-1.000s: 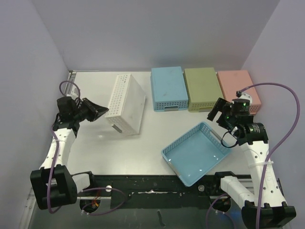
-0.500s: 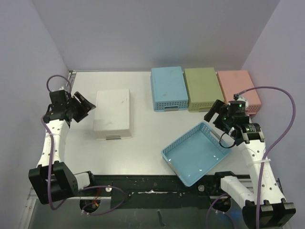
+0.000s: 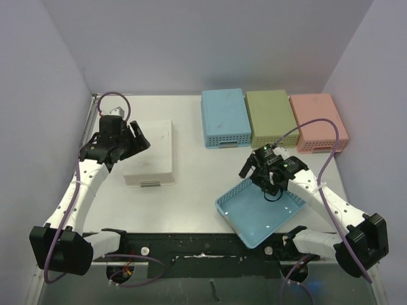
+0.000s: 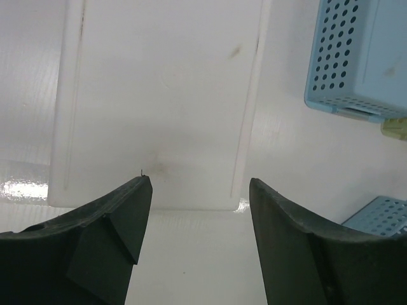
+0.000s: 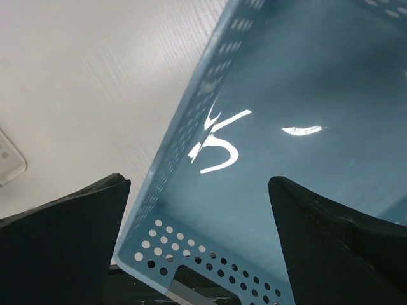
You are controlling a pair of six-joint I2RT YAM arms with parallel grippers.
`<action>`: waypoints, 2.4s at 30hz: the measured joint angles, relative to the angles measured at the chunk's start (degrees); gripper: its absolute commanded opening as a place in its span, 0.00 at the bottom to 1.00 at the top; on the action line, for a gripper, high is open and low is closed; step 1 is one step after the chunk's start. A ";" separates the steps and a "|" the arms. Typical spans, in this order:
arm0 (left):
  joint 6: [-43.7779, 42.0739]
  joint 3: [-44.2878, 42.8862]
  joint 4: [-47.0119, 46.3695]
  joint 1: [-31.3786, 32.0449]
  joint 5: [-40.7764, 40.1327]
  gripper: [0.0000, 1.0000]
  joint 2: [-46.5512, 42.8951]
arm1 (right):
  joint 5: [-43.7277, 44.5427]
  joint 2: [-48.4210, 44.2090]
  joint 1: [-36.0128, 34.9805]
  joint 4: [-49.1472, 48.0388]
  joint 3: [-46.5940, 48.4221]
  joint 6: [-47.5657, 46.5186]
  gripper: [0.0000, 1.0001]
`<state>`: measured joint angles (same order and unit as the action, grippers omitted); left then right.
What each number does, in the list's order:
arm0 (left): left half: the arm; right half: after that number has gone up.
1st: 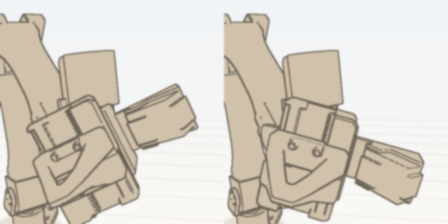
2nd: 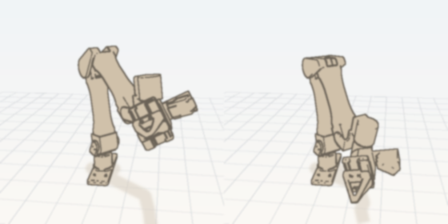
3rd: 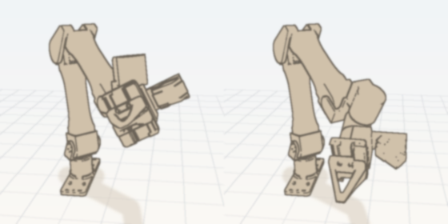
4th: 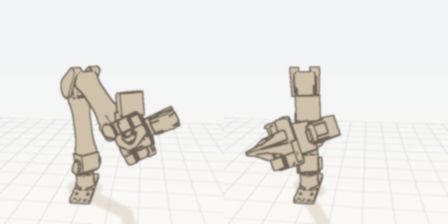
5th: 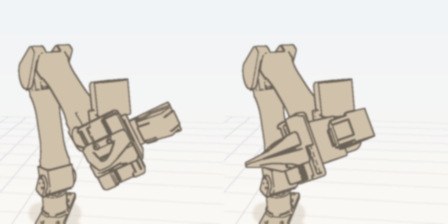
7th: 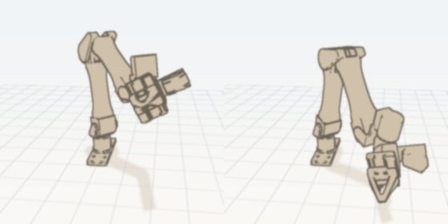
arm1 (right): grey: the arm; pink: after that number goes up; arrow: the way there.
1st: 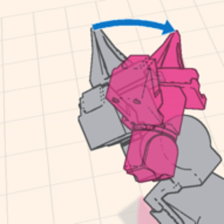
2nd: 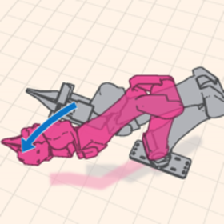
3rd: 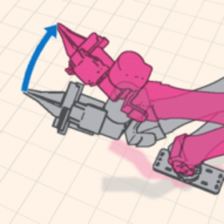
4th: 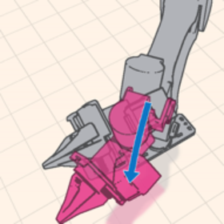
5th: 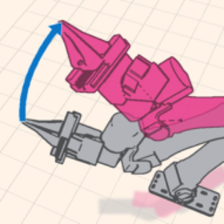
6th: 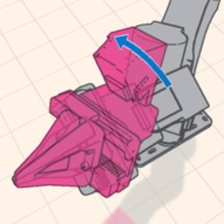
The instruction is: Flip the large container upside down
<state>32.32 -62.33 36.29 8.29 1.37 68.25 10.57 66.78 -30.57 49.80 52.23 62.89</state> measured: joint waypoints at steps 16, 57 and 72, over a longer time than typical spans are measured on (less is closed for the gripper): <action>-1.44 2.51 0.92 0.74 -2.64 0.62 0.02 | 1.36 6.95 0.28 -8.20 -3.43 5.16 0.71; -4.13 -0.76 2.58 -5.29 -0.42 0.62 0.17 | -42.93 12.63 -7.69 -81.35 -11.93 20.83 0.00; -4.13 -0.76 2.54 -5.29 0.90 0.61 0.48 | -50.14 16.28 0.70 -123.45 -35.85 37.73 0.04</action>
<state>28.18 -63.09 38.83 3.01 2.26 68.73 -39.57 83.07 -29.87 -73.65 16.38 100.62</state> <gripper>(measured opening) 0.614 0.091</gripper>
